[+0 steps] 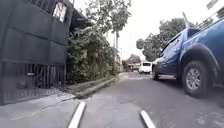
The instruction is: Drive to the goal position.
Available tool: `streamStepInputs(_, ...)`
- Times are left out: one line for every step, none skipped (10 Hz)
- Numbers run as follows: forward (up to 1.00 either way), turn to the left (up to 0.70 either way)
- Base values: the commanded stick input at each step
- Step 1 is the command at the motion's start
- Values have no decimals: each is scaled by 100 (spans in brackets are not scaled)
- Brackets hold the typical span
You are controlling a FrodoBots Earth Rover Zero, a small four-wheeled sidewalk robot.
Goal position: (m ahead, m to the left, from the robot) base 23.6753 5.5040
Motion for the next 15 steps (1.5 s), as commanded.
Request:
streamStepInputs(0, -70)
streamStepInputs(0, -70)
streamStepInputs(0, -70)
streamStepInputs(0, -70)
streamStepInputs(0, -70)
streamStepInputs(0, -70)
streamStepInputs(0, -70)
streamStepInputs(0, -70)
streamStepInputs(0, -31)
streamStepInputs(0, 0)
streamStepInputs(0, 0)
streamStepInputs(0, 0)
streamStepInputs(0, 11)
streamStepInputs(0, 23)
streamStepInputs(0, 35)
